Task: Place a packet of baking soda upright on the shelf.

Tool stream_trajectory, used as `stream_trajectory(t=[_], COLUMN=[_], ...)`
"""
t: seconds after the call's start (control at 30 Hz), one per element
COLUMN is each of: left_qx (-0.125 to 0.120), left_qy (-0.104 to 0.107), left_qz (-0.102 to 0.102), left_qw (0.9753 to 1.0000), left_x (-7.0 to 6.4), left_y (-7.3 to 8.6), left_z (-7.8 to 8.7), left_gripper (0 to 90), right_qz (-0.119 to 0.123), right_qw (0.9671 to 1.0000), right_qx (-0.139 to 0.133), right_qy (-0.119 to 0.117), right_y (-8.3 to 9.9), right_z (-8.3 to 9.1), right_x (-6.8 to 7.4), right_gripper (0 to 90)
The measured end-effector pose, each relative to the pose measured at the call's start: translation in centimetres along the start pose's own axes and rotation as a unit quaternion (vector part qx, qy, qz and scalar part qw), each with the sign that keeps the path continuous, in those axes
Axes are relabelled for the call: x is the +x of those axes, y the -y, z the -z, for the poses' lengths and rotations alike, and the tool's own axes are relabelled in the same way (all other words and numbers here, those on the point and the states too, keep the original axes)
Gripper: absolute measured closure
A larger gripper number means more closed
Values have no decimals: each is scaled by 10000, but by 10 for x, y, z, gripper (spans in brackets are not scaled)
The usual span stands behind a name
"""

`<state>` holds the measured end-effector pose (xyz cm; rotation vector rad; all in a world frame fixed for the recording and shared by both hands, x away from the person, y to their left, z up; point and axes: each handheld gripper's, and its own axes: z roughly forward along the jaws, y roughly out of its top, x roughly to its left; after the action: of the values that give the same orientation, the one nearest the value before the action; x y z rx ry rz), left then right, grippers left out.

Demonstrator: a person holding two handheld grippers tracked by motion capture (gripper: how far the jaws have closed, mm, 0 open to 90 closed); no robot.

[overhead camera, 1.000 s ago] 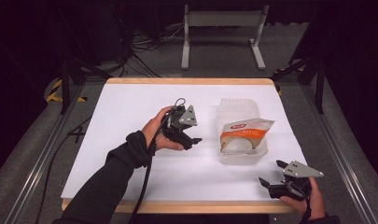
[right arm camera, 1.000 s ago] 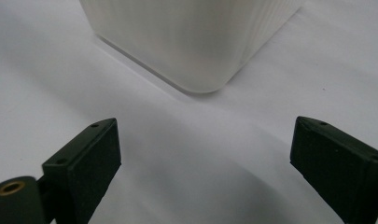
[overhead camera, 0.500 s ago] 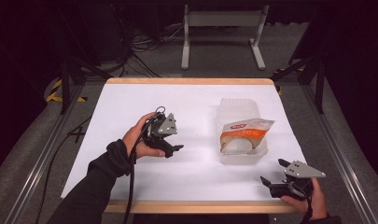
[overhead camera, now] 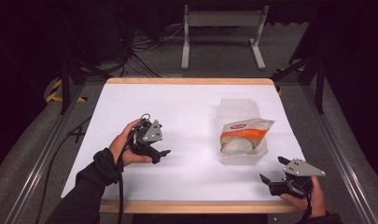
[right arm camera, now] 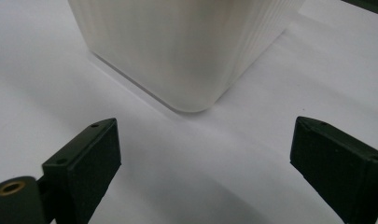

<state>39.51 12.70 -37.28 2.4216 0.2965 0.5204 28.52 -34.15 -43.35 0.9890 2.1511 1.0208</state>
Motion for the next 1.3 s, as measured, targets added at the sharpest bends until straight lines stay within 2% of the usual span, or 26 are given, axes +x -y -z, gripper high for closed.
stream_trajectory(t=[0.37,0.43,0.63,0.93,0.97,1.1,1.2,1.27,1.3], left_qx=[35,53,73,-84,-89,-225,-379,-398,-443], left_qy=[-221,-239,-367,-554,-569,-571,-559,-577,-587], left_qz=[353,354,575,1016,1019,1183,1360,1377,1426], left_qw=[9991,9991,9976,9932,9931,9911,9884,9880,9870], left_x=[-5,-5,-6,-8,-8,-8,-10,-11,-12], left_y=[41,44,66,100,104,117,128,131,135], left_z=[17,19,31,45,47,51,54,55,55], left_gripper=[114,114,114,112,112,111,109,110,109], right_qz=[158,169,211,217,207,178,177,173,163], right_qw=[9998,9997,9996,9996,9996,9997,9997,9998,9998], right_qx=[-23,-17,-19,-16,-12,-8,-9,-13,-19], right_qy=[-135,-155,-194,-193,-184,-160,-141,-129,-128], right_y=[-9,-10,-13,-13,-13,-12,-12,-11,-11], right_z=[-12,-13,-16,-17,-17,-17,-16,-16,-16], right_x=[0,0,-1,-1,-1,-3,-4,-4,-5], right_gripper=[94,93,93,94,94,94,93,94,94])
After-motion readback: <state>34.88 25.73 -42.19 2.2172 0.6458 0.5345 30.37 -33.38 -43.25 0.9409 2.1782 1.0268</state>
